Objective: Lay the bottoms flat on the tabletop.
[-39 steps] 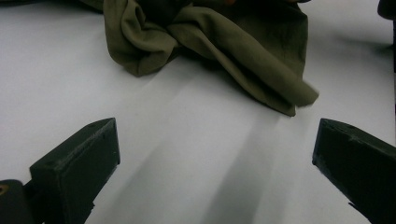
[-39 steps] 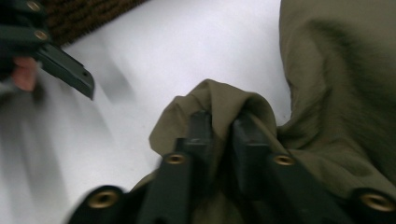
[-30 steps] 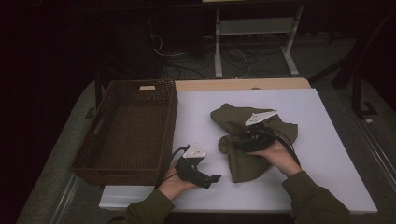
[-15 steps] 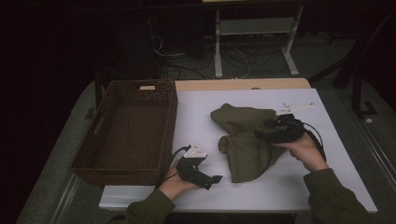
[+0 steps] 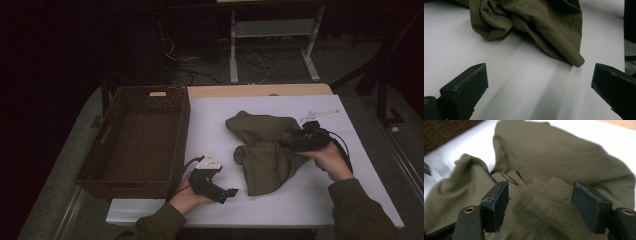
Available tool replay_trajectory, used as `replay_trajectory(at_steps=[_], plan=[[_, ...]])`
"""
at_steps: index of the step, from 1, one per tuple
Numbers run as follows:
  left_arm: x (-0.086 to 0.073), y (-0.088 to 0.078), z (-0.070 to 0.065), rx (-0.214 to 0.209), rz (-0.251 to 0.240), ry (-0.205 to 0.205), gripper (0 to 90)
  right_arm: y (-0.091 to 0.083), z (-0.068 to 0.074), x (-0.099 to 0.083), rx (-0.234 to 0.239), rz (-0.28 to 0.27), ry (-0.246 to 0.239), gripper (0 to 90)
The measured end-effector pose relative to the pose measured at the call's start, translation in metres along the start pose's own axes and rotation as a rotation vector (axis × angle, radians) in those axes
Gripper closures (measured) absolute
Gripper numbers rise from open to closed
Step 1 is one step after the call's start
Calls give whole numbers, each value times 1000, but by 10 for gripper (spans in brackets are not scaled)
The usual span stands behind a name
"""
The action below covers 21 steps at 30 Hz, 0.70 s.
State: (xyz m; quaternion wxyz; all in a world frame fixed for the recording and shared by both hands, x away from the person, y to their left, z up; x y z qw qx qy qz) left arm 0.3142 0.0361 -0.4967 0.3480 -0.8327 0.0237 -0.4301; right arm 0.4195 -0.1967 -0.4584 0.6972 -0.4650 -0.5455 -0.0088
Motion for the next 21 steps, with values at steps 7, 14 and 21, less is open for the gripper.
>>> replay_trajectory(at_steps=[7, 14, 21], plan=[[-1, -1, 1, -3, 1, -3, 0, 10, -3, -9, -8, 45, 7, 424], [-1, 0, 1, -4, 6, -3, 0, 9, -6, -17, 22, 57, 30, 711], [0, 1, 0, -6, 5, 0, 0, 0, -6, -18, 7, 49, 18, 871]])
Point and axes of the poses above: each handheld gripper's, and its own axes: y roughly forward along the jaws, x roughly out of its top, z roughly to its left, the point moved 9 cm from there along y, roughly forward along the jaws, and after that the axes turned 14 degrees about -y, right-handed, at the moved point
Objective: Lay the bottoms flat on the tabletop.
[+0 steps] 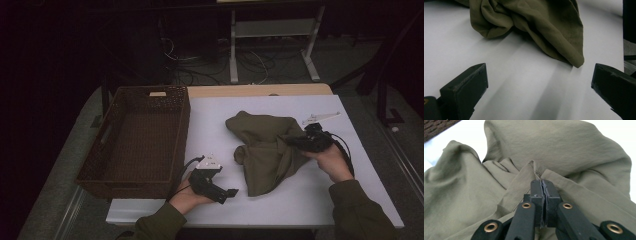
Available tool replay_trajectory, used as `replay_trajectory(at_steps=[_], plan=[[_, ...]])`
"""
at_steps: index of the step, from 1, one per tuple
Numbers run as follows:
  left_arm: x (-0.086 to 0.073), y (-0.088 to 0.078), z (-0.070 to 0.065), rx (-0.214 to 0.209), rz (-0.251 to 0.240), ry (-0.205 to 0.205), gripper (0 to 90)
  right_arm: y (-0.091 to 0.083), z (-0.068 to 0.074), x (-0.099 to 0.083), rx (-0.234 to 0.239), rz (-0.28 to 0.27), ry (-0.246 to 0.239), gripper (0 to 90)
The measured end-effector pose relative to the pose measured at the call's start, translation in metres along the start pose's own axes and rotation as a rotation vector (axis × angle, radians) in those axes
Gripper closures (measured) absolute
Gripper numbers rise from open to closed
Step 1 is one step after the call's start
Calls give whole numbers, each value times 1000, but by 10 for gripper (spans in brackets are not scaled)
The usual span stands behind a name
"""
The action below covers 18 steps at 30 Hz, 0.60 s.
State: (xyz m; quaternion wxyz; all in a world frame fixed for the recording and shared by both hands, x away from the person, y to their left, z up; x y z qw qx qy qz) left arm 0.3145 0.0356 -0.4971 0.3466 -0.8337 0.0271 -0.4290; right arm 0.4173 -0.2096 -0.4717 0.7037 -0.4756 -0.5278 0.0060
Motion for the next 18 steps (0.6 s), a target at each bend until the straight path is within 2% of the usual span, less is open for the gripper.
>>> replay_trajectory(at_steps=[7, 13, 18], plan=[[2, -1, 2, -3, -10, -4, 0, -25, 5, -7, -21, -17, 1, 876], [3, -1, 1, -2, -10, -4, 0, -53, 14, -27, -34, -19, 8, 877], [1, -2, 0, 0, -6, 5, 0, -75, 18, -52, -56, -1, 26, 877]])
Point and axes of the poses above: each handheld gripper's, and its own axes: y roughly forward along the jaws, x roughly out of its top, z roughly to its left, the point moved 9 cm from there along y, roughly forward along the jaws, and after that the axes turned 14 degrees about -y, right-handed, at the moved point
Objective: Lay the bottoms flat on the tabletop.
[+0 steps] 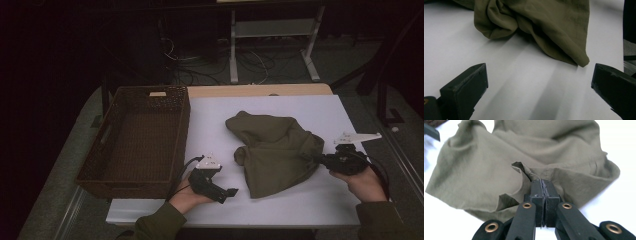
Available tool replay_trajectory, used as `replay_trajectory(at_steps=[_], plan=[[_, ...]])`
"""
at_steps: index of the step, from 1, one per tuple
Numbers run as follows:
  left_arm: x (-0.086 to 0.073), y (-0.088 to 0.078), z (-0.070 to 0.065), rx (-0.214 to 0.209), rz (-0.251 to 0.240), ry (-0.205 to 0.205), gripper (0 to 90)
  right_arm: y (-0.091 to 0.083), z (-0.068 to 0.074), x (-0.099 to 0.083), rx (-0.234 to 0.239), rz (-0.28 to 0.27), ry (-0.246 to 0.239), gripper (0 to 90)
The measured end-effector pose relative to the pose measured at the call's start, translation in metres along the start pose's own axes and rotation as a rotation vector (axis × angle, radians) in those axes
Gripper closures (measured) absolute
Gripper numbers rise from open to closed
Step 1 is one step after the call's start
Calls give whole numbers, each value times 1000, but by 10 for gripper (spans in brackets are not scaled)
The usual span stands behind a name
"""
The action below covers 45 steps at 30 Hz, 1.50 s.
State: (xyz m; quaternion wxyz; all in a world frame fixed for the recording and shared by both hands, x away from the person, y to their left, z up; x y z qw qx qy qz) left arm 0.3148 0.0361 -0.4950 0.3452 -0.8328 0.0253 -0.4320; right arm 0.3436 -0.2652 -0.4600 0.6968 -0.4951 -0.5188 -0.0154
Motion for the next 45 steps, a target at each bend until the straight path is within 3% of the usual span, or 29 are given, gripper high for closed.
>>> replay_trajectory(at_steps=[10, 15, 22, 26, 37, 45], plan=[[-1, 0, 1, 5, 4, -3, 0, -10, 5, -55, -7, 116, 37, 877], [-1, 1, 1, 6, 4, 0, 0, -7, 5, -67, 3, 153, 50, 859], [-1, 1, 2, 9, 7, -2, 0, -19, -3, -48, -57, 58, 48, 562], [-1, 0, 2, 9, 3, -6, 0, -29, -9, -31, -81, -8, 65, 484], [-3, 1, 2, 14, 8, -4, 0, -28, -28, 12, -120, -78, 20, 423], [-2, -1, 4, 16, 3, -8, 0, -8, -46, 38, -125, -102, 18, 408]])
Point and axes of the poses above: each handheld gripper's, and its own axes: y roughly forward along the jaws, x roughly out of its top, z roughly to its left, the point moved 9 cm from there along y, roughly forward along the jaws, and after that the axes turned 14 degrees about -y, right-handed, at the moved point
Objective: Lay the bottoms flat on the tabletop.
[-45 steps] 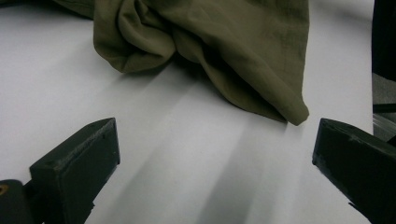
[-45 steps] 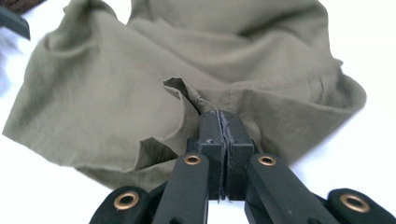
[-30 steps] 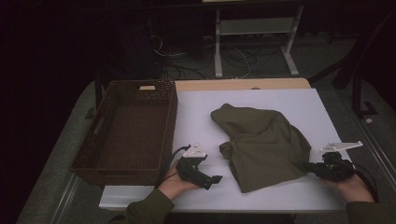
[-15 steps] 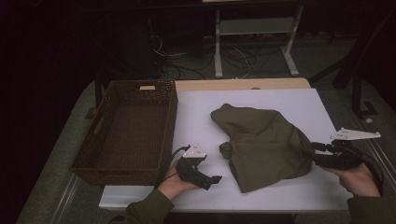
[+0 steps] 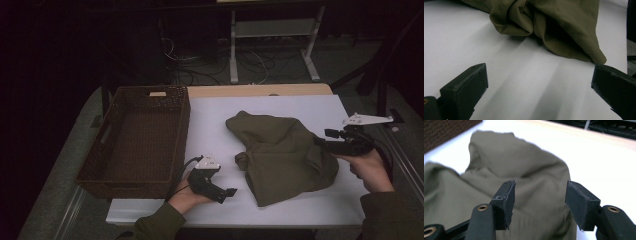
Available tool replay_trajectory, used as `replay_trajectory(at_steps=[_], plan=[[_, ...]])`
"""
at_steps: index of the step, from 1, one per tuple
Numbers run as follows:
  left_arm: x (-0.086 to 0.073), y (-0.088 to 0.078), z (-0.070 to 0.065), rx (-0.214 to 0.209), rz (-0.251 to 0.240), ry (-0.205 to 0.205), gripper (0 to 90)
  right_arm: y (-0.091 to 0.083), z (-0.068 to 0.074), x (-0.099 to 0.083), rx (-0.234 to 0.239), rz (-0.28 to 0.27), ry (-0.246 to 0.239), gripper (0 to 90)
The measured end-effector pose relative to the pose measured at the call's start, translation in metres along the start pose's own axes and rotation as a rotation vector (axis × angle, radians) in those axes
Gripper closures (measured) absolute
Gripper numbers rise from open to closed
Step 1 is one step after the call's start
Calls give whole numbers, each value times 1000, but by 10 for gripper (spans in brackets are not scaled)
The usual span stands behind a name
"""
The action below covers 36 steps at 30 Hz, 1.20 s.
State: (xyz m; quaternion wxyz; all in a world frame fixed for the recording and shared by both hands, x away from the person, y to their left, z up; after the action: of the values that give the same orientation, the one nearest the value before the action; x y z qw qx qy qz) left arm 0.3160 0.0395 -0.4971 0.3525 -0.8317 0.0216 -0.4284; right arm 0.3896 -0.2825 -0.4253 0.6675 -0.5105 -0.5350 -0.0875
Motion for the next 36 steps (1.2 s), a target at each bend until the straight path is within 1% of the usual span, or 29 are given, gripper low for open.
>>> replay_trajectory(at_steps=[2, 4, 7, 10, 12, 15, 18, 21, 23, 24, 25, 26, 27, 28, 29, 30, 31, 33, 36], plan=[[0, 1, 0, 0, 1, -3, 0, 5, -3, 9, 8, -11, 3, 400], [0, 1, 0, 3, 4, -1, 0, 14, -4, 15, 19, -15, -4, 393], [0, 2, -1, -2, 2, -3, 0, 33, -6, 22, 39, 5, -4, 384], [1, 3, 0, -3, 6, -2, 0, 52, -6, 33, 73, 2, -1, 378], [1, 3, 0, -6, 7, -2, 0, 65, -5, 39, 86, 19, -20, 372], [0, 4, 0, -8, 9, -2, 0, 82, -4, 50, 116, 29, -32, 371], [0, 3, 0, -8, 9, -3, 0, 93, -4, 56, 130, 30, -46, 373], [0, 3, 0, -7, 9, -4, 0, 106, -4, 60, 148, 34, -47, 381], [0, 3, 0, -8, 9, -4, 0, 113, -3, 59, 157, 53, -50, 397], [0, 3, 0, -7, 9, -3, 0, 116, -3, 57, 158, 65, -51, 424], [0, 3, 0, -7, 10, -4, 0, 120, -2, 54, 163, 79, -55, 493], [0, 3, 0, -6, 9, -4, 0, 122, -1, 51, 169, 94, -50, 534], [0, 3, 0, -7, 8, -5, 0, 124, -1, 48, 170, 104, -47, 636], [0, 3, 0, -7, 8, -6, 0, 123, 0, 46, 174, 113, -44, 713], [0, 3, 1, -7, 7, -7, 0, 122, 1, 44, 179, 110, -40, 782], [0, 3, 1, -7, 6, -8, 0, 119, 2, 44, 187, 99, -33, 825], [0, 3, 1, -6, 7, -8, 0, 116, 4, 44, 197, 88, -29, 852], [0, 3, 1, -6, 7, -6, 0, 109, 9, 43, 216, 73, -34, 867], [0, 4, -1, -6, 9, -3, 0, 97, 18, 41, 235, 54, -58, 875]])
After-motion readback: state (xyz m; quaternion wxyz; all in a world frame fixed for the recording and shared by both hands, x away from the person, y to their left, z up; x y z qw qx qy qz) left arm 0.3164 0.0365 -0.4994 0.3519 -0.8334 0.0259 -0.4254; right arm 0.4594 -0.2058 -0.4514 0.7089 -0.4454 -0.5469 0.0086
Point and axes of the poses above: each handheld gripper's, and its own axes: y roughly forward along the jaws, x roughly out of its top, z roughly to its left, the point moved 9 cm from there along y, roughly forward along the jaws, and after that the axes turned 14 degrees about -y, right-handed, at the moved point
